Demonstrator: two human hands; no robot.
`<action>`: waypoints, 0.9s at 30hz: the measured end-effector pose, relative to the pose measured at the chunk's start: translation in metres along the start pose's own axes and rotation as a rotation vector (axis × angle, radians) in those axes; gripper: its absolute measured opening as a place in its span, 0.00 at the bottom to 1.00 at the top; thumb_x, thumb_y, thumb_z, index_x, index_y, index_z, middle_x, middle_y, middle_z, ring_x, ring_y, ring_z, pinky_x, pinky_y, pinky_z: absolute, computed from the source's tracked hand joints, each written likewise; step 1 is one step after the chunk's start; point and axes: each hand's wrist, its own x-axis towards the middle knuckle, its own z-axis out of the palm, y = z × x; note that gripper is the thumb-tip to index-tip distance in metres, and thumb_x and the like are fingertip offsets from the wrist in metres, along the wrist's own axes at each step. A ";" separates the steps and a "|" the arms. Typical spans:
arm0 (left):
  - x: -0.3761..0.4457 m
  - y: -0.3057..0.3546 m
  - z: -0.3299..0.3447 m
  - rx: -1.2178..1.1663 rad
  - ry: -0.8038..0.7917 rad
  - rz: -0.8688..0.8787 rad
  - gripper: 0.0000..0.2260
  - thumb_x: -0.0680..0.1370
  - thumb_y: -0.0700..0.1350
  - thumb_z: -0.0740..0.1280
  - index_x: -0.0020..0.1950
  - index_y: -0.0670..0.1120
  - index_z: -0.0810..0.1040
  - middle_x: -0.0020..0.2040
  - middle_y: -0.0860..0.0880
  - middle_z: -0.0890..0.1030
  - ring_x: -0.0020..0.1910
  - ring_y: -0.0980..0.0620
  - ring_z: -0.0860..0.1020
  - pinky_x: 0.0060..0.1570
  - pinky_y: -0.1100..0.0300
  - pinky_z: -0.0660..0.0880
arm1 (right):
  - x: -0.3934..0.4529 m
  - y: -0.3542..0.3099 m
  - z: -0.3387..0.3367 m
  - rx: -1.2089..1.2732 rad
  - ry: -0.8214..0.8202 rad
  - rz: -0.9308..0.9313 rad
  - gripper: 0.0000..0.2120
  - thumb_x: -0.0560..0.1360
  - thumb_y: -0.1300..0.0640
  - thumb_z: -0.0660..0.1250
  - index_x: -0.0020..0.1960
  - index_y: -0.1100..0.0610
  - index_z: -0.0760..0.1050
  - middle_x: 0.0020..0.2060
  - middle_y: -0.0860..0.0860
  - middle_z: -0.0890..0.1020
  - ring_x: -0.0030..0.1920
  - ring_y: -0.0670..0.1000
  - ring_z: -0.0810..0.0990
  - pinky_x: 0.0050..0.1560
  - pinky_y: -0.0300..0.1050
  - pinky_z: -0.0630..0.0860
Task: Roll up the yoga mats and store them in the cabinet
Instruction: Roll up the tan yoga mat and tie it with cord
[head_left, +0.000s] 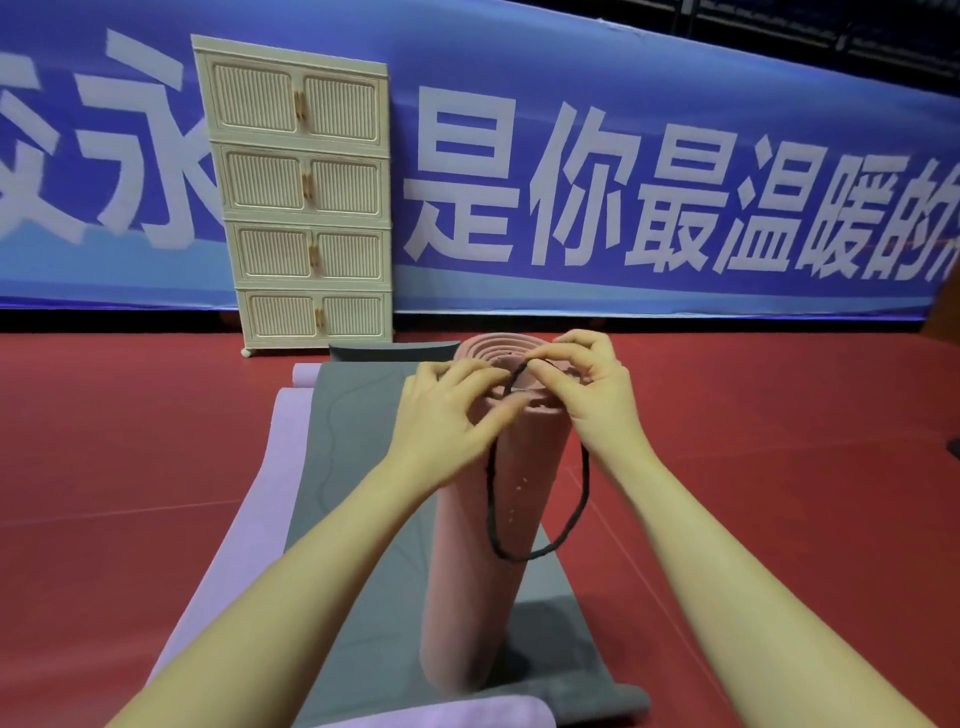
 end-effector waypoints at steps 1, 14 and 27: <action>-0.002 0.002 0.000 0.018 -0.002 0.010 0.27 0.71 0.69 0.57 0.56 0.53 0.81 0.56 0.59 0.79 0.50 0.51 0.68 0.49 0.55 0.64 | 0.001 -0.001 0.003 -0.001 0.008 0.005 0.12 0.70 0.52 0.72 0.40 0.33 0.80 0.50 0.42 0.72 0.58 0.52 0.73 0.63 0.60 0.67; 0.008 -0.010 -0.001 -0.487 0.122 -0.244 0.11 0.78 0.47 0.63 0.55 0.47 0.83 0.56 0.50 0.79 0.58 0.58 0.75 0.62 0.65 0.68 | -0.016 0.017 0.014 0.238 0.164 0.257 0.25 0.67 0.44 0.75 0.59 0.49 0.70 0.60 0.51 0.73 0.59 0.47 0.75 0.57 0.36 0.71; 0.014 -0.029 -0.018 -0.367 0.200 -0.415 0.08 0.81 0.43 0.62 0.52 0.44 0.81 0.49 0.46 0.80 0.46 0.59 0.73 0.46 0.69 0.66 | -0.037 0.016 0.015 0.480 -0.056 0.170 0.10 0.72 0.72 0.67 0.43 0.60 0.70 0.67 0.56 0.72 0.67 0.42 0.71 0.59 0.33 0.70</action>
